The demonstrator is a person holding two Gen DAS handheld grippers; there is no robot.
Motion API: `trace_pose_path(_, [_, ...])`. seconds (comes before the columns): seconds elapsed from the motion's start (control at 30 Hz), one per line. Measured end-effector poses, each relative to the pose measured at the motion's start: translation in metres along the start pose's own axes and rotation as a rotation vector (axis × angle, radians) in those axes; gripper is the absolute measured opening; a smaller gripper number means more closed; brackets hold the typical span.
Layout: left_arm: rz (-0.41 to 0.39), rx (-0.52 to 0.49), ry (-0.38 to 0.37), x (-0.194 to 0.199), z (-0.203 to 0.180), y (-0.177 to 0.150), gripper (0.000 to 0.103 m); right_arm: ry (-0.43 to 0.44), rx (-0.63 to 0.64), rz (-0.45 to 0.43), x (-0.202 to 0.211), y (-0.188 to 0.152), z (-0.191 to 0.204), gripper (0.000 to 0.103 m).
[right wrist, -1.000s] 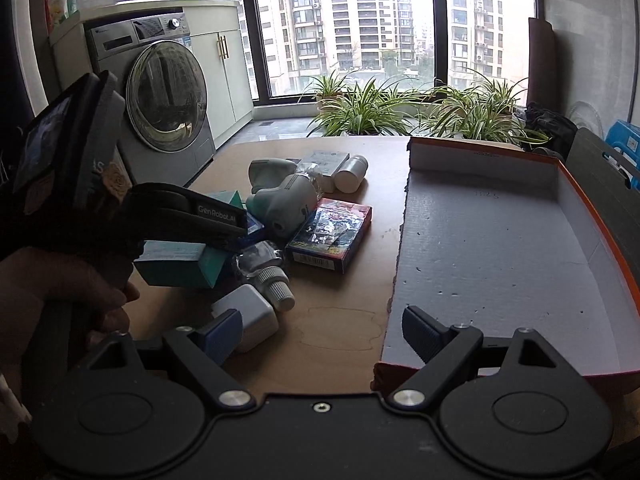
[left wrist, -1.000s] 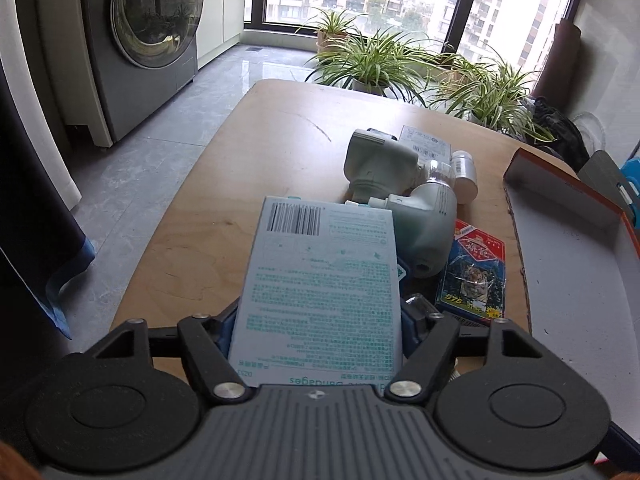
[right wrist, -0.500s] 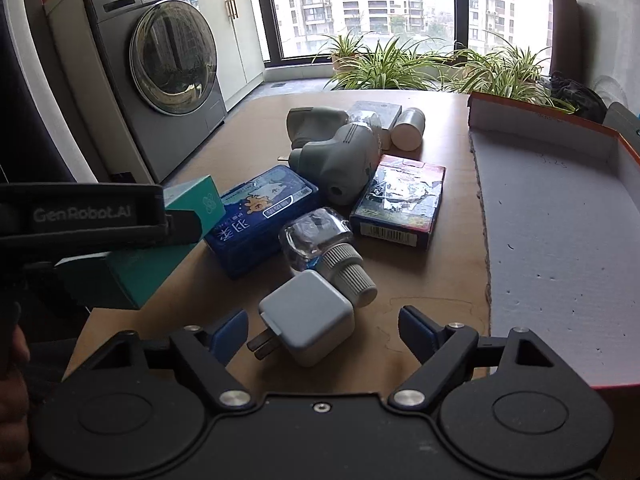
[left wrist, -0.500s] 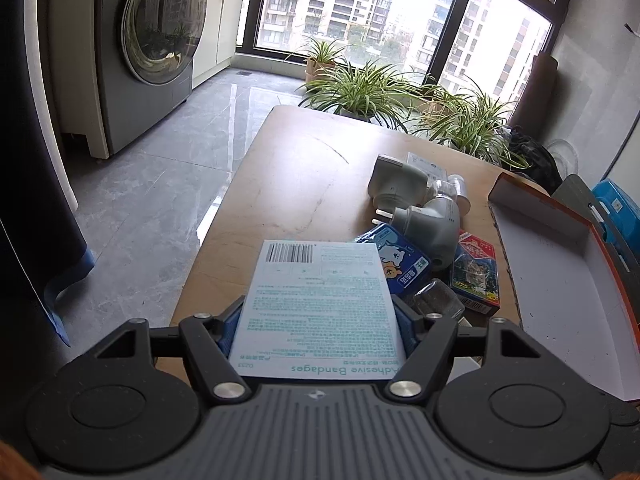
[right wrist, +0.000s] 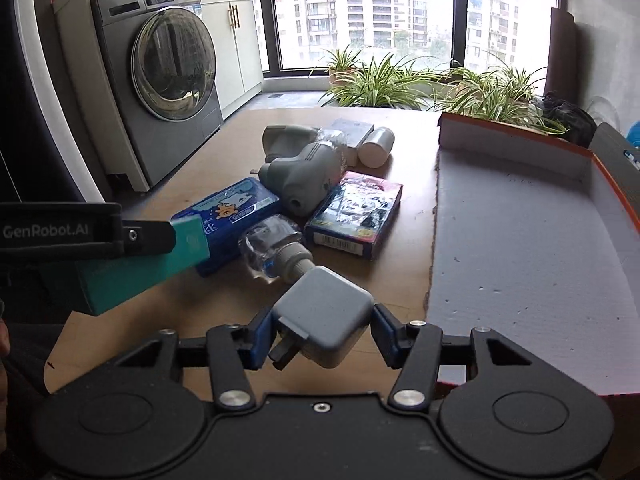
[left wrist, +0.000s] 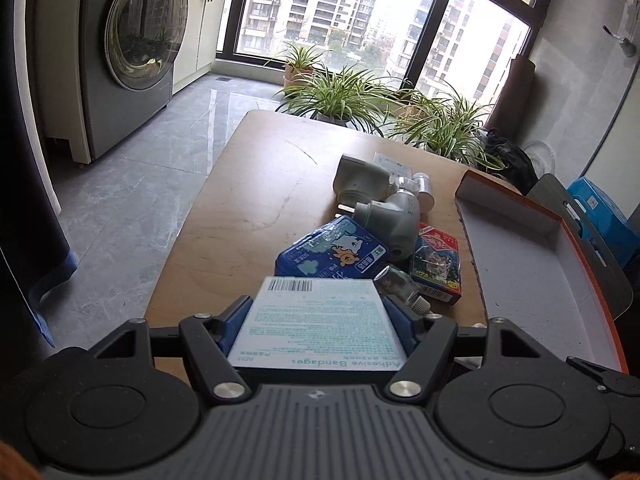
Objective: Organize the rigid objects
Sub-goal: 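Carry the teal box and white adapter with both tools over the cardboard tray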
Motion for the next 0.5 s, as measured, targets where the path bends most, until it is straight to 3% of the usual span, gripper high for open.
trace_pose_path(0.2, [-0.007, -0.034, -0.052, -0.004, -0.029, 0.0, 0.072, -0.04, -0.022, -0.068, 0.026, 0.015, -0.035, 0.064])
trace_pose_path(0.5, [-0.015, -0.032, -0.1, -0.008, -0.055, 0.009, 0.072, -0.08, -0.086, -0.101, 0.039, 0.021, -0.075, 0.064])
Point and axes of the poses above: each gripper's, at about its wrist camera, not at the fingertips, and x roughly against the way its jaws point, z to its left, y to its top, the point moved 6 cm from there along -x, roughly the way its jaws point, and after that the axes turned 9 degrees about -z, right-handed, at the moved point
